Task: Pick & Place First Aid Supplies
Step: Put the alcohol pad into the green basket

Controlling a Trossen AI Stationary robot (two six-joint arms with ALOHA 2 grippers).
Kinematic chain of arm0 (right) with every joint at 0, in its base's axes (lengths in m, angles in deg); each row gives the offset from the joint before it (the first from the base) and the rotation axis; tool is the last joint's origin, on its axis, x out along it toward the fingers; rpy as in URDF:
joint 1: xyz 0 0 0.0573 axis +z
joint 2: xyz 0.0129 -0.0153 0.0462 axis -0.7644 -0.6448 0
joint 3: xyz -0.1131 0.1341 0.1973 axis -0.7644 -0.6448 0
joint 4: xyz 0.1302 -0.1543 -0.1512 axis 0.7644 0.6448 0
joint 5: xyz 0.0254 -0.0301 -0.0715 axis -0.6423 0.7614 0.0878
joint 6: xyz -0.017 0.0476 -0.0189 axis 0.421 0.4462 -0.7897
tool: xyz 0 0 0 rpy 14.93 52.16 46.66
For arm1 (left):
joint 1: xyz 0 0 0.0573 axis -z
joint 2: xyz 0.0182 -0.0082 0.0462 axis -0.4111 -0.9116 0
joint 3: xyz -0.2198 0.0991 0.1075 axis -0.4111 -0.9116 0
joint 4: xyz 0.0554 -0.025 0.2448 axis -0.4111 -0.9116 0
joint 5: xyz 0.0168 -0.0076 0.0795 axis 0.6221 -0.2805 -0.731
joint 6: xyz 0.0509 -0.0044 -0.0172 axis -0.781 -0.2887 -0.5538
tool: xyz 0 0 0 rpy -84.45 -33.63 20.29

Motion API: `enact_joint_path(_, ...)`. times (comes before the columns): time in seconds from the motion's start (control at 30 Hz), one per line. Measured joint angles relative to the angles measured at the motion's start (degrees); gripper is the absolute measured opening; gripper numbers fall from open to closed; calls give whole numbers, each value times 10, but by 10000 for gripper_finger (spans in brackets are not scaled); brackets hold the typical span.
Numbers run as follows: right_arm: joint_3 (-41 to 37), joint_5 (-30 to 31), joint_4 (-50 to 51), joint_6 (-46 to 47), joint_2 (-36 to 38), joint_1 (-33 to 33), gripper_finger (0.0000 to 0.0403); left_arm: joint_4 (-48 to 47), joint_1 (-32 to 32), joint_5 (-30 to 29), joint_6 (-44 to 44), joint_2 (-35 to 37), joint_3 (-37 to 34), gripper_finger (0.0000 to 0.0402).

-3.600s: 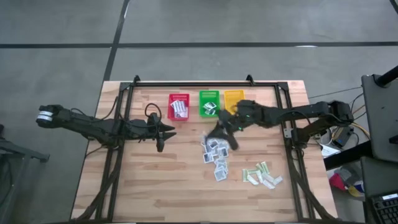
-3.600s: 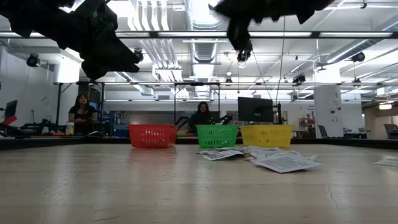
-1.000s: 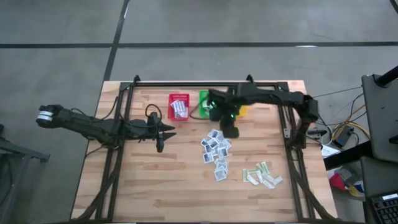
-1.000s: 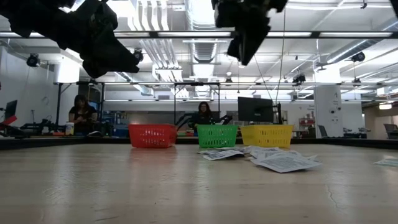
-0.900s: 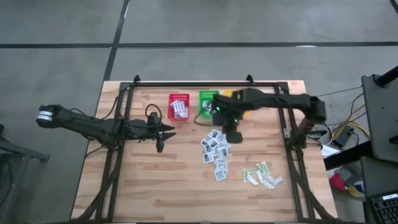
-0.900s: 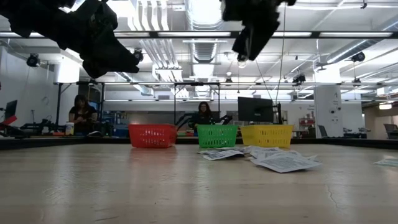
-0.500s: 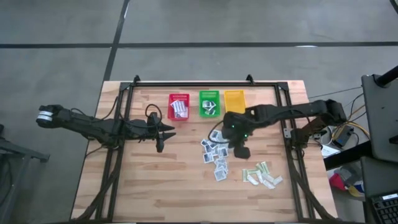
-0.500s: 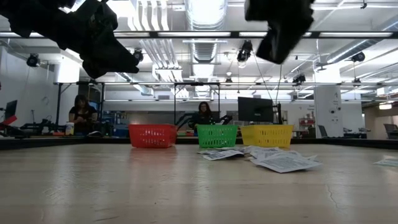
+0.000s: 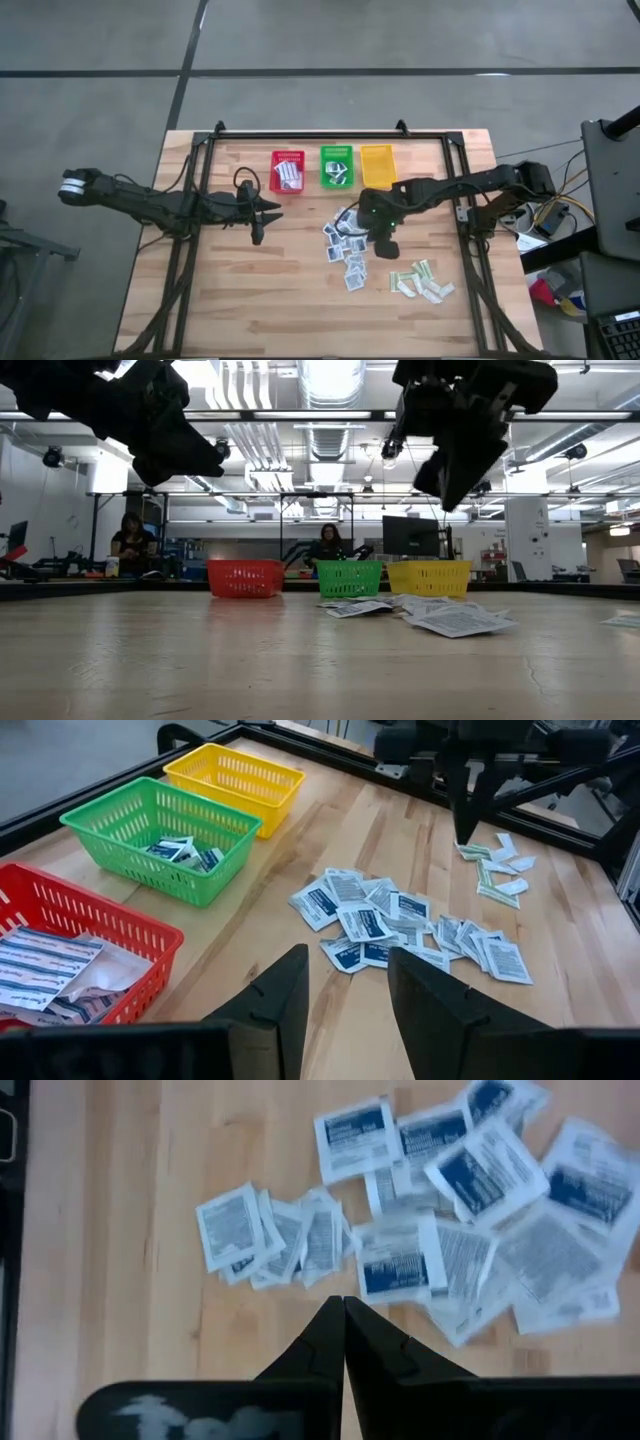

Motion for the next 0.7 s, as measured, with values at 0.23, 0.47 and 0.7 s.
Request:
enact_joint_path(0.23, -4, 3, -30, -49, 0, 0, 47, 0, 0, 0, 12, 0, 0, 133)
enact_joint_path(0.47, 31, 5, -24, -107, -52, 0, 109, 0, 0, 0, 16, 0, 0, 133)
enact_joint_path(0.7, 96, 8, 33, -166, -157, -8, 140, -1, 0, 2, 29, 0, 0, 133)
